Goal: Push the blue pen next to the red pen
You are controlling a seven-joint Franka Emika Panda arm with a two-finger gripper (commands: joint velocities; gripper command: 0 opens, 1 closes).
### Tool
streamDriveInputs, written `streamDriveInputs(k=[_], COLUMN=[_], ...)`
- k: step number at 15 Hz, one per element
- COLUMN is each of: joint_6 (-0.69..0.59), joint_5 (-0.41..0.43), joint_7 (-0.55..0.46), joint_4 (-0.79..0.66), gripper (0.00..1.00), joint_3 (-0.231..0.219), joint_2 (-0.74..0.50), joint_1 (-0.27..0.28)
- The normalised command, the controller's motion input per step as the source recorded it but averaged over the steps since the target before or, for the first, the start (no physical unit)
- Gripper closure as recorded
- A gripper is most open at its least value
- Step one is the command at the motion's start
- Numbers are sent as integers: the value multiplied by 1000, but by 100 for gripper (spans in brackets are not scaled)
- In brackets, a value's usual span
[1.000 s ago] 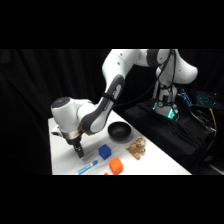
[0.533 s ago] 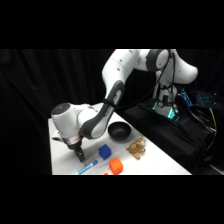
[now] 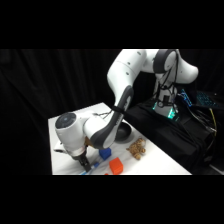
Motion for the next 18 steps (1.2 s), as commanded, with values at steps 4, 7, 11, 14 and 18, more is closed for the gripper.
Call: streamDriveInputs(k=[4,7,11,14,18], joint_6=[-19,-32,-40,-70,-133], joint_5=[-196,-186,-184,-141,-120], joint_7=[229,224,204,149,154], joint_4=[-117,-162,-223,-332,-561], gripper=[0,0,0,0,0], joint_3=[-117,-96,-90,-58,-32], joint_2=[-78,-125,-193,-346,-624], joint_1=[261,246,221,143,92])
